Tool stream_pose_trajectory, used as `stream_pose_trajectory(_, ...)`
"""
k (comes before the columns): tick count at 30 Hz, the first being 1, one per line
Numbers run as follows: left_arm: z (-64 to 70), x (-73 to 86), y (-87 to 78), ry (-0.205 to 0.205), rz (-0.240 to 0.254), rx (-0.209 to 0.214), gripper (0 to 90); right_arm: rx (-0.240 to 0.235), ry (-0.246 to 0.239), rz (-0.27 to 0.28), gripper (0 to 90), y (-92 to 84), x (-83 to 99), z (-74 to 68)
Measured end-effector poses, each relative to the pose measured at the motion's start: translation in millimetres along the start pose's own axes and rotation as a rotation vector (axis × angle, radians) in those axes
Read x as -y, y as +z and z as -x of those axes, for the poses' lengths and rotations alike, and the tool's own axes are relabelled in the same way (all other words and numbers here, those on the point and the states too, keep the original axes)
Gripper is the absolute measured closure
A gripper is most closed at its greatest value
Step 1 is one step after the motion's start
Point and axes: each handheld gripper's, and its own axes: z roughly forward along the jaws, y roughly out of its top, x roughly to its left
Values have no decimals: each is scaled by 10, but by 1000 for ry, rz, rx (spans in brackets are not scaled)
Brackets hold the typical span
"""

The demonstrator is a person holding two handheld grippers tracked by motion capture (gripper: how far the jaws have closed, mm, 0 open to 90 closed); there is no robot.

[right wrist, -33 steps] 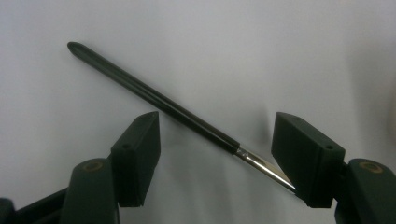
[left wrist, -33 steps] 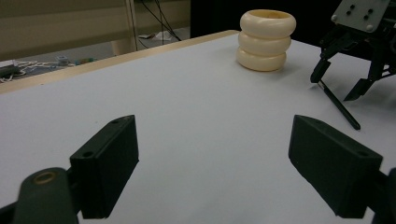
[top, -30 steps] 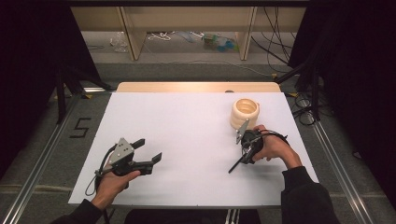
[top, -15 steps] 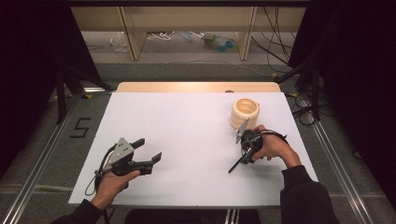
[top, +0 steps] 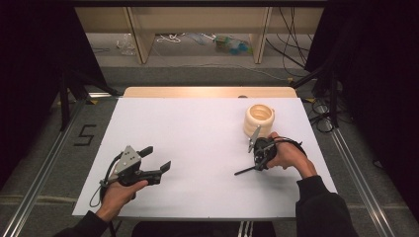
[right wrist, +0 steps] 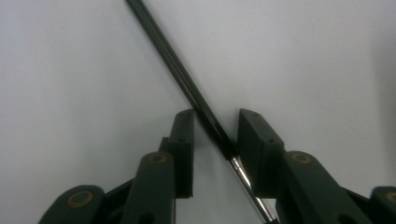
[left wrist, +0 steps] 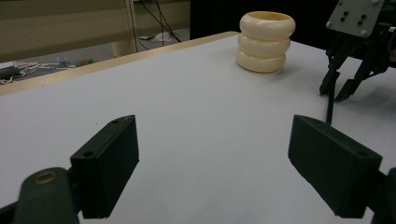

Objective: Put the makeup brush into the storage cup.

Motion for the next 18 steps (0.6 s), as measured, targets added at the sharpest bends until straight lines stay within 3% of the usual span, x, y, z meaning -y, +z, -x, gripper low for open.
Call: stream_pose_trajectory(18, 0, -2, -4, 0, 1, 0, 162, -5, -45, -41, 810, 5, -55, -54)
